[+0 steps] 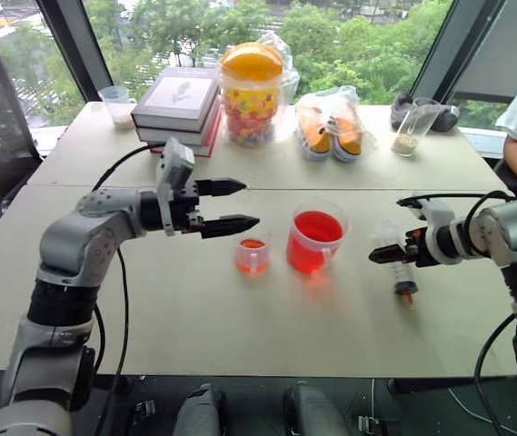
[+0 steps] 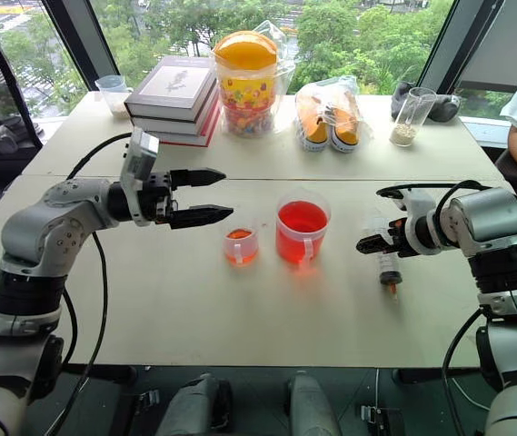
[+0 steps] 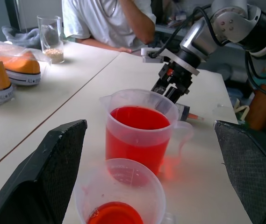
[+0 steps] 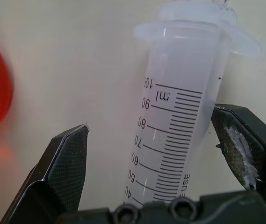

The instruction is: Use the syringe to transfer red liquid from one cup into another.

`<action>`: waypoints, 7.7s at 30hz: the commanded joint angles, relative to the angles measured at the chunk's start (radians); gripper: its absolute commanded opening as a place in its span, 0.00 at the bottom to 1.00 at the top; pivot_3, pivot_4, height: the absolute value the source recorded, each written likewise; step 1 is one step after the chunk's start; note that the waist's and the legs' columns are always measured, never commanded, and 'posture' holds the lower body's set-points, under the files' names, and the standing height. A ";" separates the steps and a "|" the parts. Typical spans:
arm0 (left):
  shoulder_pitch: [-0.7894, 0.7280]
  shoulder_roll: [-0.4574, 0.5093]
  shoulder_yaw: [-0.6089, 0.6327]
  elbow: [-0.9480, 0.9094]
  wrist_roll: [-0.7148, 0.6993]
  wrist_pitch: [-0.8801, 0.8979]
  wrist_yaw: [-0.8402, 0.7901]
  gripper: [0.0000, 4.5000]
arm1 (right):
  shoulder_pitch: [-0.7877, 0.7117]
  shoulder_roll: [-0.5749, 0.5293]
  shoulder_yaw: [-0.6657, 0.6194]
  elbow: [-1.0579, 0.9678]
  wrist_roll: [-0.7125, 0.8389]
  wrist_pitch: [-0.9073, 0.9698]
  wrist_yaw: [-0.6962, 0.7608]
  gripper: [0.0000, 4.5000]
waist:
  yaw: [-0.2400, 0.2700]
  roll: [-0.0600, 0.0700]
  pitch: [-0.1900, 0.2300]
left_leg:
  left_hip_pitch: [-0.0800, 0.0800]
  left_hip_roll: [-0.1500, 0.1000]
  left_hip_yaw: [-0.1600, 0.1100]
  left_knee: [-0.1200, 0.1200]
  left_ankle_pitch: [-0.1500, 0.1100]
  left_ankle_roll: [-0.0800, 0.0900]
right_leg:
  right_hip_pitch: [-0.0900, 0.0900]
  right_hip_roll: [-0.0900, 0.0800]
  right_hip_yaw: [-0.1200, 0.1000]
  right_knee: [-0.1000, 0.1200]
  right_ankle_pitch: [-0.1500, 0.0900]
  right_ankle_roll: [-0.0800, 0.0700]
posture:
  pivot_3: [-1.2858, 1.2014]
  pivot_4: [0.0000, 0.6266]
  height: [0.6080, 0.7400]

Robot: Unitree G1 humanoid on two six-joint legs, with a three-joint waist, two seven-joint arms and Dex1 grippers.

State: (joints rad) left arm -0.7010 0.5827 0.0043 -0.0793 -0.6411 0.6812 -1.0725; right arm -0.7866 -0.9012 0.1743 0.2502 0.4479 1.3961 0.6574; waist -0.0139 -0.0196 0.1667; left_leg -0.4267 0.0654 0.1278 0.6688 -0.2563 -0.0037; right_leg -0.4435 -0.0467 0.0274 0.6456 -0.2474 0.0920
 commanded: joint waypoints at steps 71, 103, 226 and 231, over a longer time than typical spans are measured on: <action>-0.545 -0.316 -0.103 0.641 0.239 -0.361 -0.366 1.00 | 0.498 0.705 -0.232 -0.536 -0.073 -1.265 -0.183 0.31 | -0.003 0.000 0.000 | 0.001 0.000 -0.002 0.000 0.001 -0.002 | 0.001 0.001 -0.002 0.002 0.000 0.000 | 0.52 0.24 1.00; -0.687 -0.384 -0.002 0.810 0.239 -0.426 -0.321 0.02 | 0.530 0.679 -0.186 -0.522 -0.081 -1.245 -0.153 0.31 | -0.004 0.000 0.000 | 0.000 0.000 -0.003 0.000 0.001 -0.002 | 0.001 0.002 -0.002 0.002 0.000 0.000 | 0.52 0.24 1.00; -0.438 -0.083 -0.040 0.455 0.190 -0.206 -0.371 0.01 | 0.206 0.801 -0.084 -0.365 -0.006 -1.188 -0.002 0.31 | -0.005 0.000 0.000 | 0.001 0.001 -0.002 0.001 0.002 -0.003 | 0.001 0.001 -0.002 0.004 0.000 0.000 | 0.52 0.24 1.00; -0.395 -0.077 -0.072 0.427 0.225 -0.231 -0.370 0.01 | 0.172 0.808 -0.104 -0.378 0.009 -1.170 -0.015 0.31 | -0.005 0.000 0.000 | 0.001 0.001 -0.002 0.001 0.002 -0.003 | 0.001 0.001 -0.002 0.005 0.000 0.000 | 0.52 0.24 1.00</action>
State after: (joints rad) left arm -1.1301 0.5200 0.0151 0.3809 -0.4321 0.4464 -1.4005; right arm -0.5291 -0.1234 0.1124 -0.0743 0.4162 0.2536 0.6727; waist -0.0194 -0.0196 0.1666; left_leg -0.4260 0.0661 0.1257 0.6700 -0.2547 -0.0063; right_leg -0.4427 -0.0453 0.0252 0.6502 -0.2473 0.0924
